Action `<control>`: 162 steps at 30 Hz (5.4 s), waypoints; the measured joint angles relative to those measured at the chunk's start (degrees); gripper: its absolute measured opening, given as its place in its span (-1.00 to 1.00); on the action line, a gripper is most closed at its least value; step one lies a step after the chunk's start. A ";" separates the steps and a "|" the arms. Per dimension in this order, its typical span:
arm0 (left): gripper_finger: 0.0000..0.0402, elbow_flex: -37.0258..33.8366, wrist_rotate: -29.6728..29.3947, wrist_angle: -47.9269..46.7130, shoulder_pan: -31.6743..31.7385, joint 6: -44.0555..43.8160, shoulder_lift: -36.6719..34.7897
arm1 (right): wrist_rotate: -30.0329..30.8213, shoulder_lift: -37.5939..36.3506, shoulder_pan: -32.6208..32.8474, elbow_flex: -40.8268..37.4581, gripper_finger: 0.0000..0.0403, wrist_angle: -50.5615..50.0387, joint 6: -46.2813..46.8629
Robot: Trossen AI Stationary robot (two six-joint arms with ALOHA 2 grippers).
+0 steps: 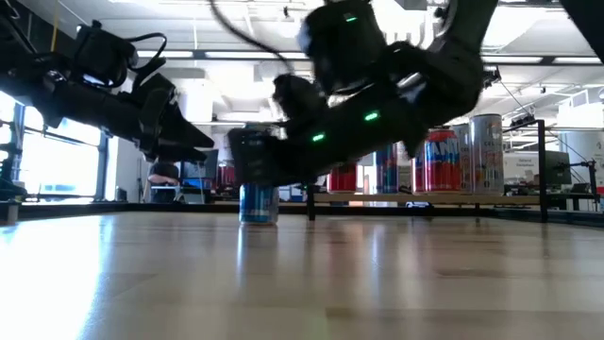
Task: Place canned beverage on shelf
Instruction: Put the blue soda can on the shelf aligned with the other blue soda can
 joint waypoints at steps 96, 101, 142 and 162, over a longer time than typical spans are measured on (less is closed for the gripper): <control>0.74 0.00 -0.15 3.48 -2.05 0.66 7.22 | -2.04 -44.88 -3.63 -3.18 0.10 -64.41 1.55; 0.74 0.00 -0.15 3.46 -2.05 0.63 7.22 | -0.38 -47.25 -7.51 -3.18 0.10 -71.46 3.63; 0.74 0.02 0.04 3.53 -3.25 0.02 7.22 | -48.75 -64.66 -46.51 -35.47 0.10 -26.80 -16.67; 0.74 0.02 0.04 3.48 -3.25 -0.04 7.22 | -53.35 -62.98 -51.17 -35.46 0.10 -26.04 -17.53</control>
